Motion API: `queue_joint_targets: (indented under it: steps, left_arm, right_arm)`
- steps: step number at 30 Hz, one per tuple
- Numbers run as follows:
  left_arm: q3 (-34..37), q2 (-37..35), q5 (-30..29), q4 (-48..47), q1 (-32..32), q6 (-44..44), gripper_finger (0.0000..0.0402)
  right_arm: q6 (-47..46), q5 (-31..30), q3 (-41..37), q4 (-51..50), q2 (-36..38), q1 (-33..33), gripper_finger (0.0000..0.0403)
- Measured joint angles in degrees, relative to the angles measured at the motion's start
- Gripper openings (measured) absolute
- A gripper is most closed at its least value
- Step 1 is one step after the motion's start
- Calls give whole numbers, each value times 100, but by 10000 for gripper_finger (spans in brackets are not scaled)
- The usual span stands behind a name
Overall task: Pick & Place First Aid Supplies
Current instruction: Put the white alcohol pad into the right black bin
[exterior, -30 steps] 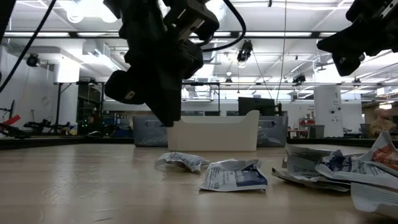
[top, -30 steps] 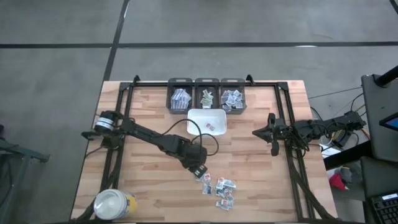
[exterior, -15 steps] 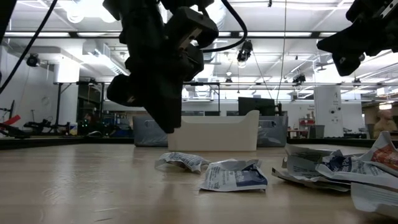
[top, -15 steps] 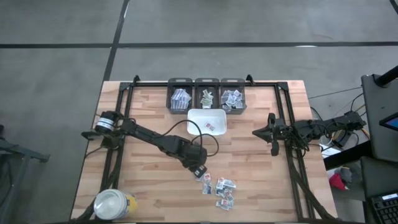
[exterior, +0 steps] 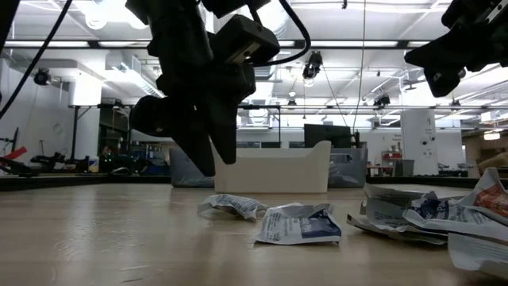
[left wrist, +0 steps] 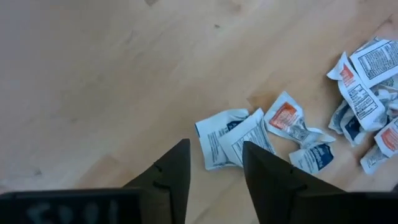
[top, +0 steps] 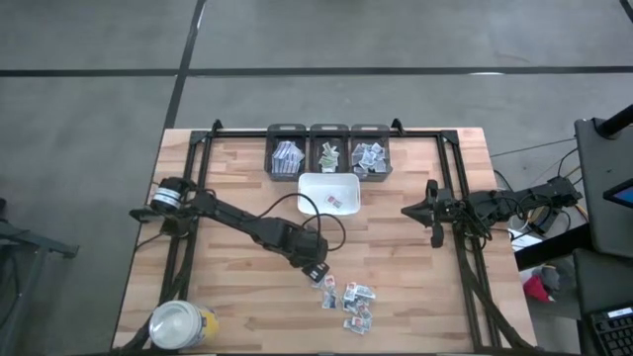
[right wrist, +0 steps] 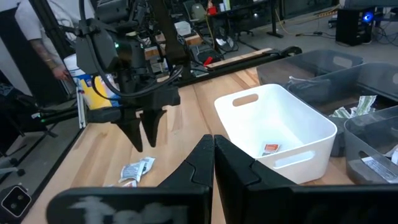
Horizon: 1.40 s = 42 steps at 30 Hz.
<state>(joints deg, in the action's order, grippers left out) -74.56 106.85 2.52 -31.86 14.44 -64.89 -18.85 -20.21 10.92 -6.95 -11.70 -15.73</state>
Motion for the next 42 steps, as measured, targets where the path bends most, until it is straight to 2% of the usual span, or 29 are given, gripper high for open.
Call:
queue_joint_targets:
  steps: [7, 25, 36, 42]
  left_arm:
    - [21, 22, -17, 27, 0, 227, 143]
    - [372, 27, -92, 458, 63, 23, 142]
    - [335, 474, -145, 475, 57, -312, 142]
    - [334, 417, -294, 269, 63, -316, 116]
  right_arm:
    - [-6, 0, 0, -2, 0, 0, 11]
    - [-22, 0, 0, 1, 0, 2, 11]
    - [-50, -4, 0, 14, 0, 0, 11]
    - [-65, -4, 0, 31, 0, 1, 11]
